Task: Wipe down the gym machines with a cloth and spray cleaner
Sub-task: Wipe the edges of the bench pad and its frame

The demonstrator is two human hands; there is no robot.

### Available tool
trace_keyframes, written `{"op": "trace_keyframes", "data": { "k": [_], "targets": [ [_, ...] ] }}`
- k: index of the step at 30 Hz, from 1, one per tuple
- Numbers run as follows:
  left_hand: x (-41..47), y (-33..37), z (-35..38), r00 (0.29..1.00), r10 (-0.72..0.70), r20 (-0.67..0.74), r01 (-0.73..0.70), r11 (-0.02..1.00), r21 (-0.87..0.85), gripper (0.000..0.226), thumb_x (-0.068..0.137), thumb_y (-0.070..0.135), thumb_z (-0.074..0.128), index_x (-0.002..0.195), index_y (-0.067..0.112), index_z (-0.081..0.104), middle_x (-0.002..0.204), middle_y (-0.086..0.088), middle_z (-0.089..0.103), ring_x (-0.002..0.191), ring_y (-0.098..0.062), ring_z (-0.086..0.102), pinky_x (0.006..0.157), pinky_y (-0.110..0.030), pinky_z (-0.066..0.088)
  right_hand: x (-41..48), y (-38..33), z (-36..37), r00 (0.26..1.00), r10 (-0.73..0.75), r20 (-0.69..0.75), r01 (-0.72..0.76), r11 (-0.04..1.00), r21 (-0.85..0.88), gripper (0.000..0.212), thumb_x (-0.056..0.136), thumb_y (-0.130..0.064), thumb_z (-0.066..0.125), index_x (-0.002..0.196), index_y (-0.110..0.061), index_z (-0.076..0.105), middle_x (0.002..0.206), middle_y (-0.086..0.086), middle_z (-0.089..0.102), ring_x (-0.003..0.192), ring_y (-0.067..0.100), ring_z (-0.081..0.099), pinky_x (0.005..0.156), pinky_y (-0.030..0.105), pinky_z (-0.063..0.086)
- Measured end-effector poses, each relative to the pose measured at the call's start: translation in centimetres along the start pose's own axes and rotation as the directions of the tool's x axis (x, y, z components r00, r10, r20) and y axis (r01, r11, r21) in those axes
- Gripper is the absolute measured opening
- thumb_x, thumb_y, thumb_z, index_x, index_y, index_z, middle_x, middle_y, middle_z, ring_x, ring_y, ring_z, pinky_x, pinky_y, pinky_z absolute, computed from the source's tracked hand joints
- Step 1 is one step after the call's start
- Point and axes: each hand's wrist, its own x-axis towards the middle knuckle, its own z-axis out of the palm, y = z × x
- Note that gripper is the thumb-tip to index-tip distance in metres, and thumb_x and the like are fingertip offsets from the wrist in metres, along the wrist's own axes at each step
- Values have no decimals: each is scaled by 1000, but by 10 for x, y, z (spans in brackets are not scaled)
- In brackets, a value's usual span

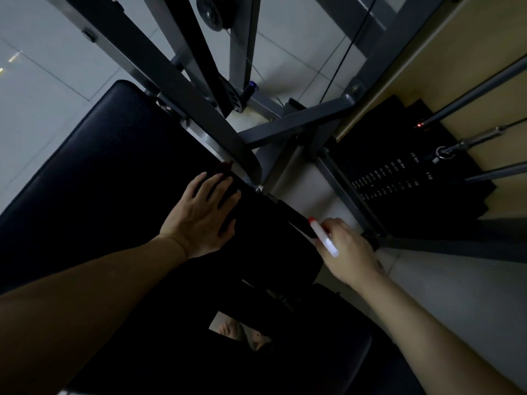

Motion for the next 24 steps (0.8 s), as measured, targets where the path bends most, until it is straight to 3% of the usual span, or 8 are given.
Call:
{"op": "trace_keyframes", "data": {
  "k": [3, 6, 9, 12, 18, 20, 22, 24],
  "targets": [
    [-1, 0, -1, 1000, -4, 5, 4, 1000, -12, 66, 96, 53, 36, 147, 14, 53, 153, -19, 45, 144, -39, 35, 124, -54, 20, -5, -21, -16, 964, 52, -262, -39, 998, 58, 48, 91, -21, 64, 135, -6, 52, 98, 9, 59, 91, 29, 59, 68, 33, 53],
    [-3, 1, -4, 1000, -5, 17, 5, 1000, 17, 68, 96, 55, 30, 150, 16, 49, 155, -17, 42, 145, -38, 33, 125, -52, 17, -13, -49, -35, 879, 224, -421, -81, 940, 331, 43, 94, -31, 61, 125, -2, 58, 98, -3, 56, 90, 16, 55, 78, 17, 40],
    [-7, 4, -7, 1000, -14, 28, 13, 999, 42, 68, 98, 55, 26, 152, 18, 46, 157, -16, 39, 146, -36, 30, 126, -51, 15, -31, -69, -34, 835, 428, -345, -161, 790, 592, 51, 95, -46, 63, 133, -14, 56, 109, -13, 57, 99, -4, 53, 86, 2, 35],
    [-10, 9, -11, 998, -49, 28, 48, 999, 6, 71, 98, 58, 30, 156, 18, 38, 162, -15, 30, 152, -35, 21, 126, -51, 11, -53, -86, -19, 755, 556, -347, -224, 716, 661, 65, 88, -66, 59, 130, -16, 58, 111, -9, 59, 102, 2, 57, 82, 4, 38],
    [-36, 19, -24, 974, -85, 212, 96, 994, -43, 91, 92, 52, 45, 163, 18, 0, 169, -16, -6, 156, -35, -5, 126, -55, 5, -99, -86, 28, 843, 533, -67, -300, 570, 765, 79, 76, -36, 86, 142, -15, 48, 120, -4, 64, 114, 9, 63, 97, 29, 55],
    [-45, 25, -31, 964, -75, 257, 67, 997, 41, 89, 96, 50, 51, 163, 17, 2, 168, -17, 1, 155, -37, 6, 121, -53, 20, -104, -83, 29, 861, 509, -16, -334, 587, 738, 85, 75, -34, 87, 147, -16, 44, 123, -8, 62, 120, 10, 60, 99, 28, 53],
    [-46, 30, -39, 972, -68, 226, 51, 995, 81, 75, 98, 43, 53, 160, 18, 19, 159, -15, 24, 144, -34, 28, 110, -46, 37, -105, -85, 18, 888, 458, 29, -348, 630, 694, 90, 78, -34, 85, 152, -23, 34, 123, -19, 54, 123, 7, 57, 93, 15, 49],
    [-45, 33, -45, 977, -80, 199, 70, 996, 54, 59, 98, 36, 56, 150, 20, 34, 145, -11, 41, 130, -29, 42, 98, -39, 46, -108, -86, 3, 931, 358, 67, -303, 658, 690, 103, 83, -27, 81, 154, -49, 9, 129, -32, 36, 124, -15, 45, 88, 3, 38]
  ]
}}
